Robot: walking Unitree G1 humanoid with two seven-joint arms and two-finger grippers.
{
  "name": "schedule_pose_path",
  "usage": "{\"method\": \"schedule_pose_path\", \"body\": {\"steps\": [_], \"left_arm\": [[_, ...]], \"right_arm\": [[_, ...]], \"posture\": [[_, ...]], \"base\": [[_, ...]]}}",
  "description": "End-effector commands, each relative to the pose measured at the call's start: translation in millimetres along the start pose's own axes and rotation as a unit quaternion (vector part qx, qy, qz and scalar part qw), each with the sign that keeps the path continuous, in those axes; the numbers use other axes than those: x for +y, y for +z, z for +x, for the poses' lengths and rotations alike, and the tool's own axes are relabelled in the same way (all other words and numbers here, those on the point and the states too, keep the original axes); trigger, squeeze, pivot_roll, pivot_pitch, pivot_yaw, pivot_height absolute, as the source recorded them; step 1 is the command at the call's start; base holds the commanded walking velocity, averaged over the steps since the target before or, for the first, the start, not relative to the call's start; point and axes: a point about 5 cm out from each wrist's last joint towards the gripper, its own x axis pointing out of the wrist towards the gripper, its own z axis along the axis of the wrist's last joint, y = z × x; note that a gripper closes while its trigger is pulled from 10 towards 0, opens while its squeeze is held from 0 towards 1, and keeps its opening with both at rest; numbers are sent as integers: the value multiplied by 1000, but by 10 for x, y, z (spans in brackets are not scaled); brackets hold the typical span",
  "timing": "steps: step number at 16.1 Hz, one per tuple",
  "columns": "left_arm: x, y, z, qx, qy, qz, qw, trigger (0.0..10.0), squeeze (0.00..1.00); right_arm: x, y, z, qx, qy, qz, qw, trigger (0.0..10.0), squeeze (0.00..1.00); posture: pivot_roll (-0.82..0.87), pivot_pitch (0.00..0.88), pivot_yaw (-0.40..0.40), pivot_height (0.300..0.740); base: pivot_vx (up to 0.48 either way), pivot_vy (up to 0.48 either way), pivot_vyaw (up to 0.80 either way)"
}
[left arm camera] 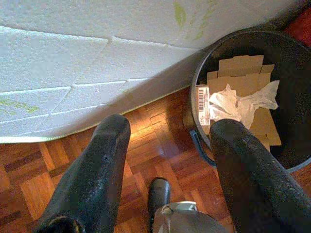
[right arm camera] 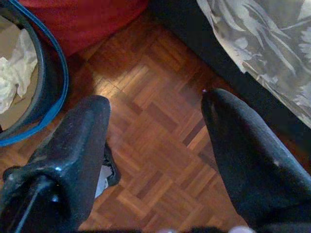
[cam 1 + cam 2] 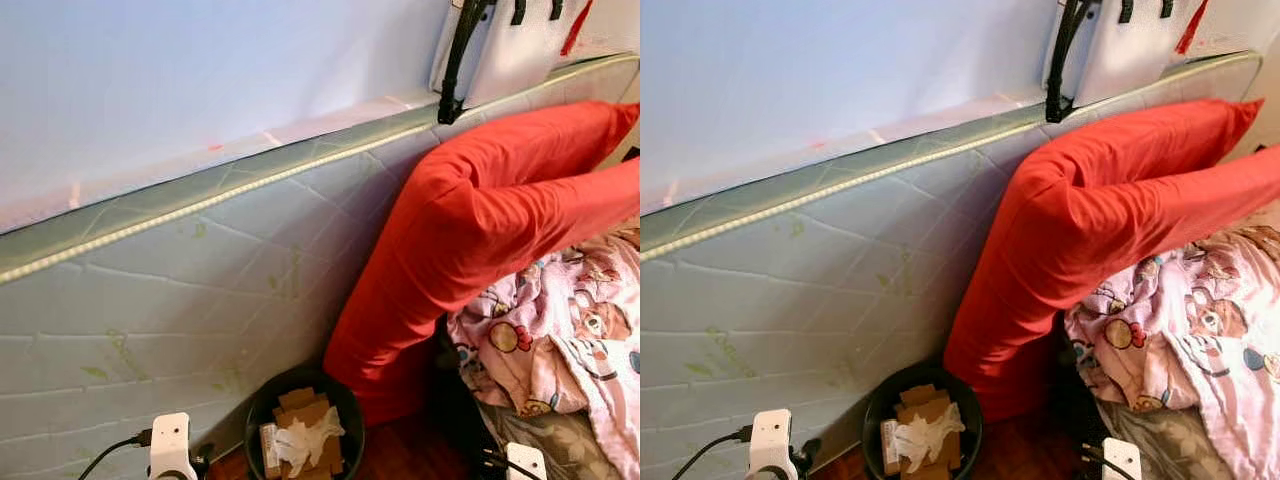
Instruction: Clean up the room
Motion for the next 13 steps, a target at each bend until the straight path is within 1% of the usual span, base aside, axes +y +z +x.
{"method": "schedule_pose_path", "body": {"steps": [1,4,5,7,8,11,12,13], "left_arm": [[-1,-42,-12,5,2,-4,1000,10000,0],[-1,-46,-15,4,4,-5,1000,10000,0],[-3,-42,-14,3,2,9,1000,10000,0],[-7,-50,-15,5,3,5,1000,10000,0],[-6,-53,-16,4,6,-6,1000,10000,0],[-13,-51,-17,2,5,-5,1000,10000,0],[-13,-50,-17,2,5,-6,1000,10000,0],[-12,-49,-17,1,6,-7,1000,10000,0]], "right_arm": [[-21,-13,-6,0,-3,6,1000,10000,0],[95,-35,8,2,3,4,1000,10000,0],[156,-46,15,3,7,2,1000,10000,0],[268,-76,21,6,14,0,1000,10000,0],[304,-85,23,6,16,-1,1000,10000,0],[304,-85,23,6,17,-3,1000,10000,0],[267,-66,23,3,16,-3,1000,10000,0],[186,-26,21,-1,13,-3,1000,10000,0]], "posture": [[93,44,-65,740],[93,47,-68,740],[93,46,-68,740],[93,46,-68,740],[93,46,-68,740],[92,50,-71,740],[92,50,-71,740],[92,52,-72,740]], "base": [[0,0,-625],[0,0,-627],[0,0,-625],[0,-420,-622],[0,0,-619],[0,0,-621],[0,0,-619],[0,0,-619]]}}
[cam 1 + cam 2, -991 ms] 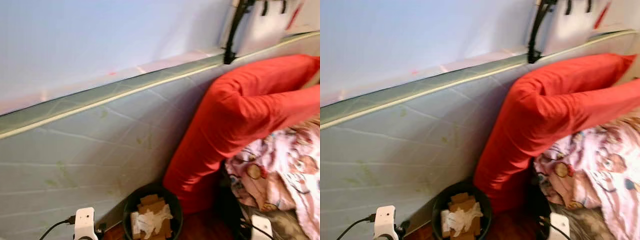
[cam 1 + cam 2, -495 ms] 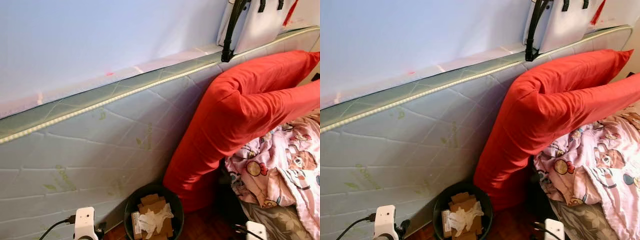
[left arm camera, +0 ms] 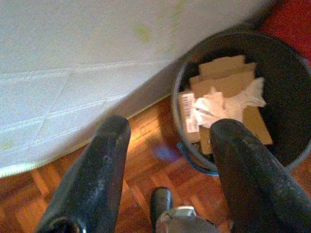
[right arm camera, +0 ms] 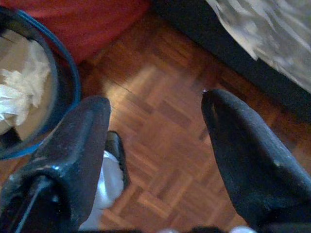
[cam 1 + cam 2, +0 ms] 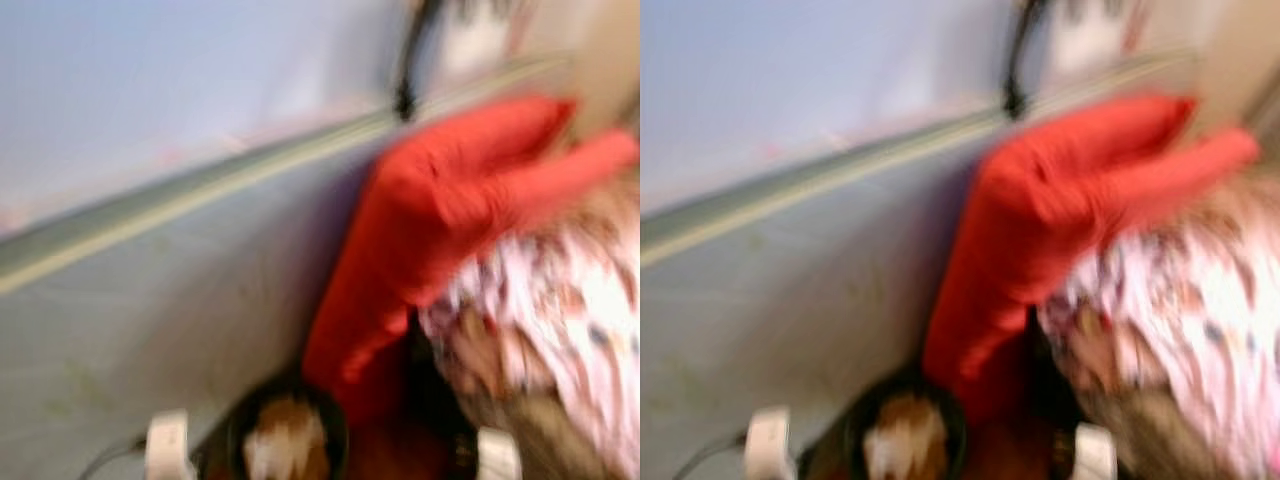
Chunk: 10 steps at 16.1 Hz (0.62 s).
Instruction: Clean up the room
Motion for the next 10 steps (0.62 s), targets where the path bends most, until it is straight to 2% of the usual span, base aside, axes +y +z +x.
{"method": "schedule_pose_path", "body": {"steps": [1,4,7,10], "left_arm": [[38,-53,-20,6,7,-2,1000,10000,0],[45,-52,-21,5,8,-2,1000,10000,0],[46,-54,-22,5,7,-1,1000,10000,0],[39,-41,-18,3,3,6,1000,10000,0]], "right_arm": [[-95,-1,-13,3,-6,2,1000,10000,0],[-191,45,-21,0,-11,2,1000,10000,0],[-184,50,-19,1,-10,2,1000,10000,0],[-77,54,0,-4,-2,6,1000,10000,0]], "posture": [[92,52,-72,740],[95,53,-72,740],[95,53,-71,740],[96,49,-71,740]], "base": [[0,0,-619],[0,0,-615],[0,0,-613],[0,0,0]]}}
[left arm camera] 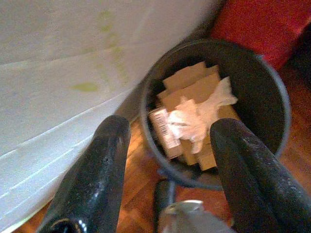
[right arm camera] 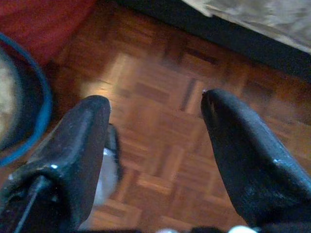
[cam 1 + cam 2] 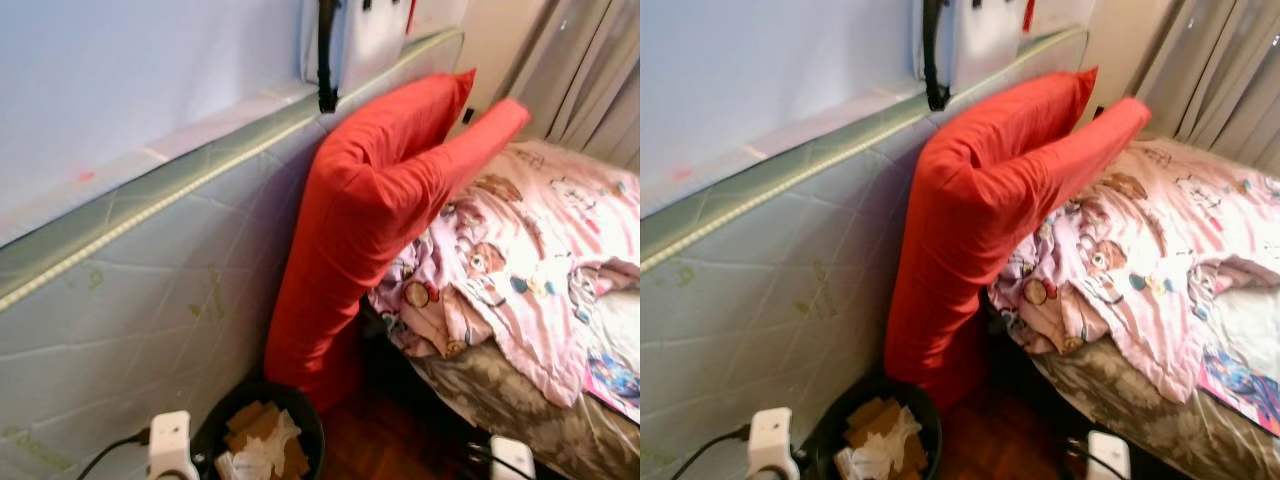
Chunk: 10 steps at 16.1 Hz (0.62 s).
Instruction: Clean up the room
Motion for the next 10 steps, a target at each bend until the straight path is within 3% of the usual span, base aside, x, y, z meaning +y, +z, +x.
{"method": "schedule_pose_path", "body": {"steps": [1,5,10], "left_arm": [[-51,-14,0,3,-8,3,1000,10000,0],[-57,-2,5,1,-7,2,1000,10000,0],[-52,10,10,2,-8,3,1000,10000,0]], "right_arm": [[-39,19,-4,-6,-11,2,1000,10000,0],[32,2,5,-6,-10,5,1000,10000,0],[44,-13,4,-4,-9,7,1000,10000,0]], "posture": [[95,46,-69,740],[93,45,-70,740],[92,44,-61,740]], "base": [[0,-337,0],[0,-345,0],[0,-345,-655]]}}
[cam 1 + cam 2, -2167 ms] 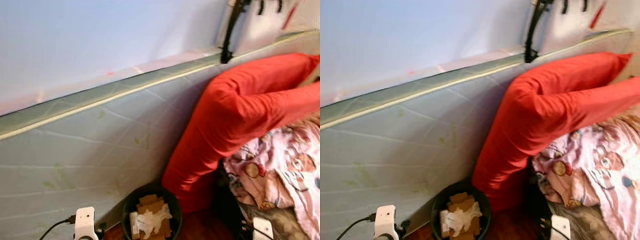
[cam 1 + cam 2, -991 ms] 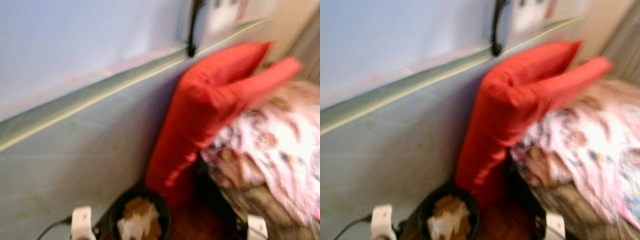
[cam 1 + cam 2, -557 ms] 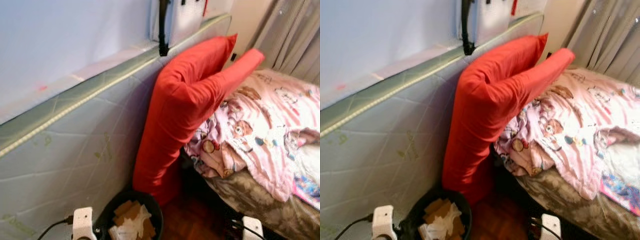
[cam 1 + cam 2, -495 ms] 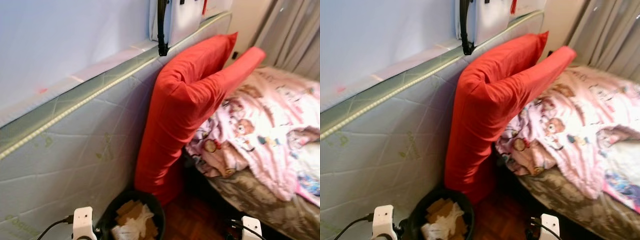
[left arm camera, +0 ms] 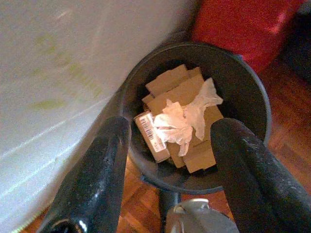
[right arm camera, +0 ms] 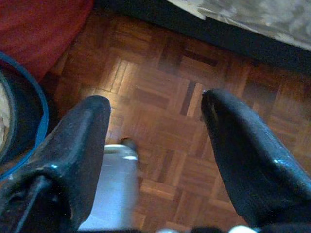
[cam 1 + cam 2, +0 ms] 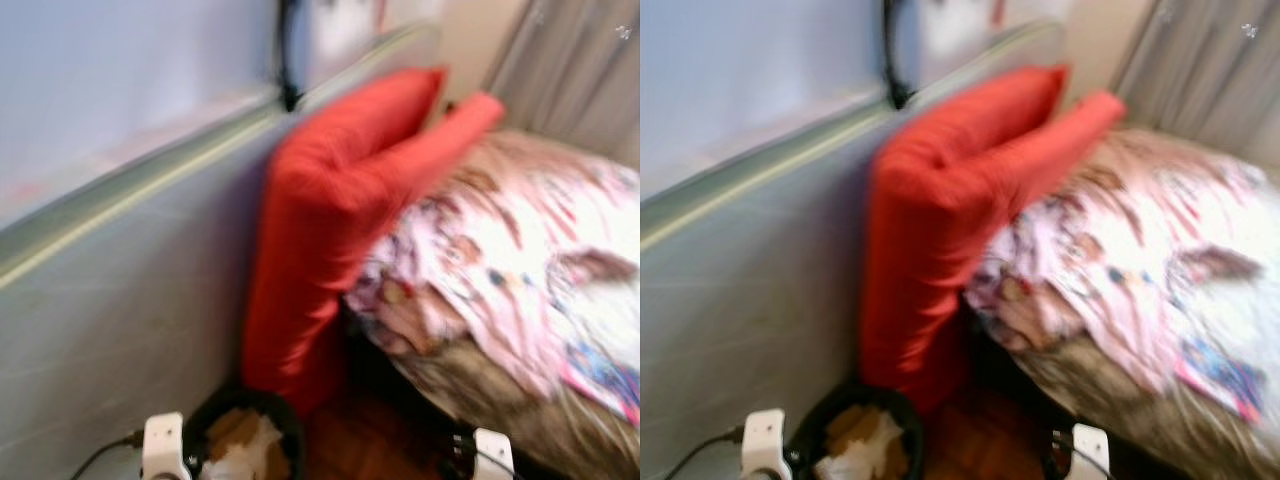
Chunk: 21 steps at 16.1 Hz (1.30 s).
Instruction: Clean up the room
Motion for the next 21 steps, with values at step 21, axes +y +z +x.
{"method": "schedule_pose_path", "body": {"steps": [21], "left_arm": [[-39,13,13,7,-18,15,1000,10000,0]], "right_arm": [[-151,-48,-37,-6,-22,31,999,10000,0]], "posture": [[69,49,-16,740]], "base": [[0,-344,-28]]}}
